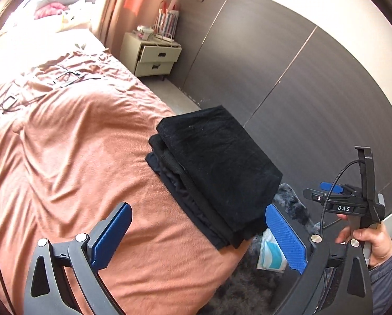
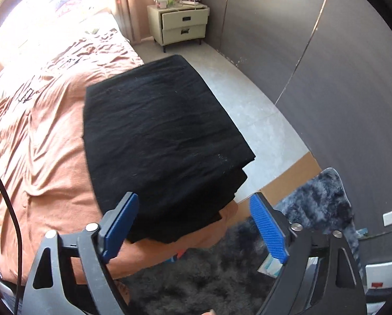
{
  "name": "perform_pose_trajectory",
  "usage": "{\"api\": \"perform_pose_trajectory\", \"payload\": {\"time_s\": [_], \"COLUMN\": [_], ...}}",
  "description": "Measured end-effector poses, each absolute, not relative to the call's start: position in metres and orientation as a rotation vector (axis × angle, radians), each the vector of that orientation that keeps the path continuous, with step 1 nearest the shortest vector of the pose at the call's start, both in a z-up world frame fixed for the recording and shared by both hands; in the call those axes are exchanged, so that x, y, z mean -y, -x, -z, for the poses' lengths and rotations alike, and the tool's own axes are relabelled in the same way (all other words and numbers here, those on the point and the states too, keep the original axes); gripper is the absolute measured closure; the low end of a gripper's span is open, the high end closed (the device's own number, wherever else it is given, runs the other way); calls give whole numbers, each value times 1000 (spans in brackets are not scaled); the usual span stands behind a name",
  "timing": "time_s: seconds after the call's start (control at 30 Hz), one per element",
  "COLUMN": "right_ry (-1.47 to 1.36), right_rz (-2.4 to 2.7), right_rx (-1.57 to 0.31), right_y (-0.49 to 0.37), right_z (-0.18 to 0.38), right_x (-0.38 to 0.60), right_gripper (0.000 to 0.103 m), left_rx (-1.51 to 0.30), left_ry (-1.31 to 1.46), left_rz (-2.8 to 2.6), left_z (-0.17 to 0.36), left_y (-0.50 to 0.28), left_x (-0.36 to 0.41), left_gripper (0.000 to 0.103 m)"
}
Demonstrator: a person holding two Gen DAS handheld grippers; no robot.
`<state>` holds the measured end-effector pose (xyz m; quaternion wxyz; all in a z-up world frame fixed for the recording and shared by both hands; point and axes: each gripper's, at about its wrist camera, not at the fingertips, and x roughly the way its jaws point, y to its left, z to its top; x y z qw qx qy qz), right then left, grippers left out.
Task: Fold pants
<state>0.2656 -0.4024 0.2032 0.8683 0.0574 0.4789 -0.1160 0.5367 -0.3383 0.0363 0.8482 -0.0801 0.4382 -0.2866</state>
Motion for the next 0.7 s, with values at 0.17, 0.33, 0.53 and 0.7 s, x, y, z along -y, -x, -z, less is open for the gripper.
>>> {"api": "perform_pose_trajectory", "payload": {"time_s": [0.17,0.33,0.53,0.7], "right_ry": [-137,-133,-117,-118], "right_rz": [255,252,245,229], "right_rx": [-971,-942,-918,-893], "right_y": [-224,-181,-139,-107], "right_z": [-225,-245,-265,-280], "right_x": [368,334,297,269], "right_gripper": [0,0,0,0], "left_rx": [-878,-842,-799,-763], "left_ry": [156,132,102,98], "left_rz": [608,610,598,577], "left_z": [-67,-91,-114,-132], "left_y": [-503,-466,-424,-387], "left_x": [303,271,238,204], "left_gripper": [0,0,0,0]}}
